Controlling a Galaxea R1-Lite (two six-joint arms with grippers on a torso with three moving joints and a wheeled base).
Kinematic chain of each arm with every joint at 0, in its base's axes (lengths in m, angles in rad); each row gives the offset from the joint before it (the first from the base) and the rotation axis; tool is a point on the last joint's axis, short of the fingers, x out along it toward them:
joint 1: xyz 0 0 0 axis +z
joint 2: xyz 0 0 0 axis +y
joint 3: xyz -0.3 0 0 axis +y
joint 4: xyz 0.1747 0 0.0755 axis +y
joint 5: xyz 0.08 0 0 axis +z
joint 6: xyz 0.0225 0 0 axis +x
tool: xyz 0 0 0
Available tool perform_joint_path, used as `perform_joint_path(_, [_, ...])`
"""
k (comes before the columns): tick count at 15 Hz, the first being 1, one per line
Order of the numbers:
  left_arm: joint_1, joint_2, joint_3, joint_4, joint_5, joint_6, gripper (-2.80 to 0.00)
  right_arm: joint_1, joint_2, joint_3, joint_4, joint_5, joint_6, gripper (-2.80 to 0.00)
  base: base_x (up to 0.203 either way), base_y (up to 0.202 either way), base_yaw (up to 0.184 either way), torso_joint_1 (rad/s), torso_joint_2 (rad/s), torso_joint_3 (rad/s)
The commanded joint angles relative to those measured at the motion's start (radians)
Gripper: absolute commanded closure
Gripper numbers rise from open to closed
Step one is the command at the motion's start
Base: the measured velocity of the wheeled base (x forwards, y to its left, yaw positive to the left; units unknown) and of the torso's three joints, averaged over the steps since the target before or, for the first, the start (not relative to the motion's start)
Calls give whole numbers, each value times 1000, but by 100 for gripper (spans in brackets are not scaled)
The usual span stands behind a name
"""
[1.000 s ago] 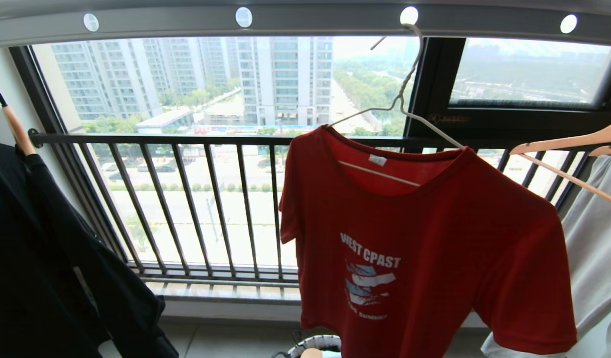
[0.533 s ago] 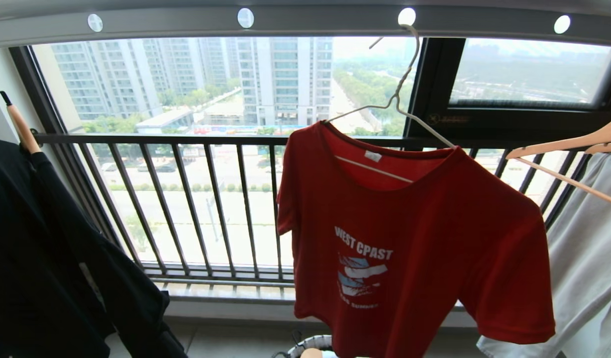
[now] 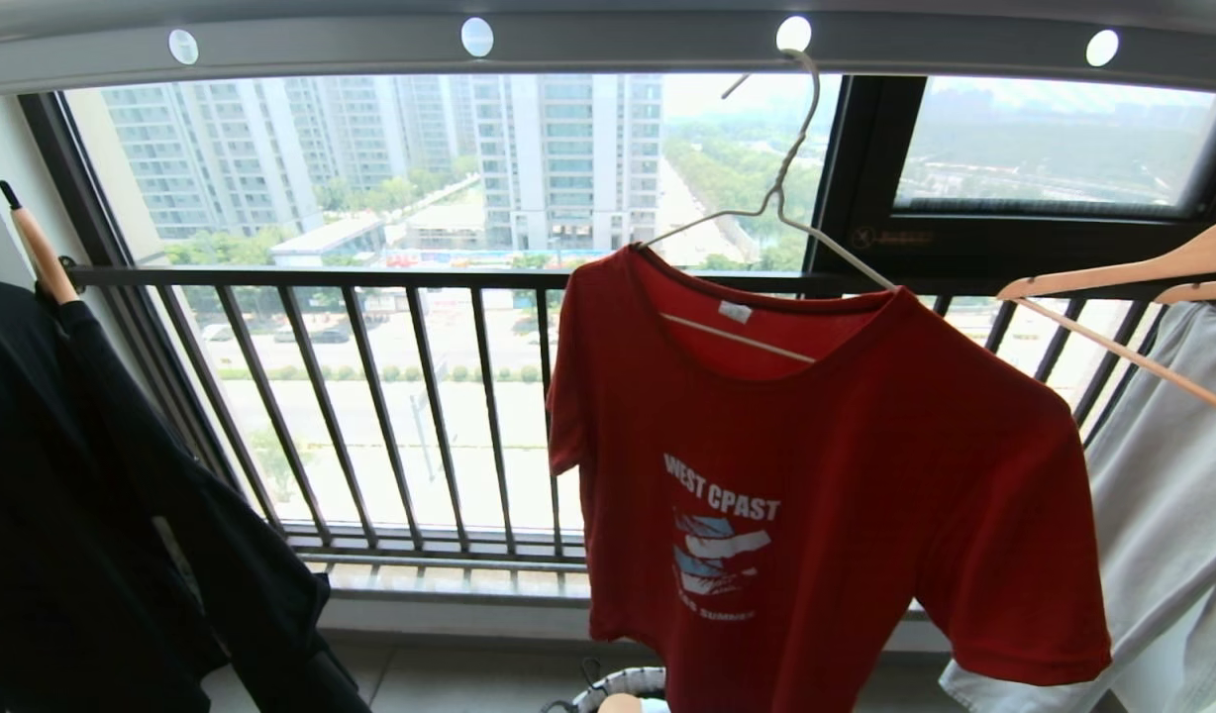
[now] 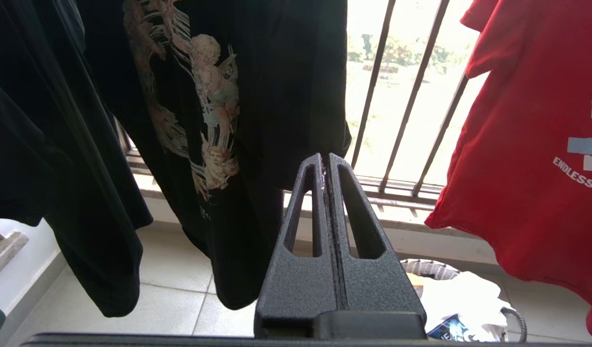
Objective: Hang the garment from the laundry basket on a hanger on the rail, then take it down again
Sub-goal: Take the clothes off the clothes rack
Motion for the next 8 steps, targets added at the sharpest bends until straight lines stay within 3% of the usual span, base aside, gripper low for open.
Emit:
perform_joint_path(1, [0,1,0,0,1,-1,0,1,239,-181,4,19,-3,0,0,0,0,0,0,0])
perform_joint_path(3, [0,1,0,0,1,-1,0,4,383,-324,10,47,-3,0,0,0,0,0,0,0])
perform_joint_path(8, [0,1,0,0,1,-1,0,56,667,-630,80,265,0,0,0,0,0,0,0,0])
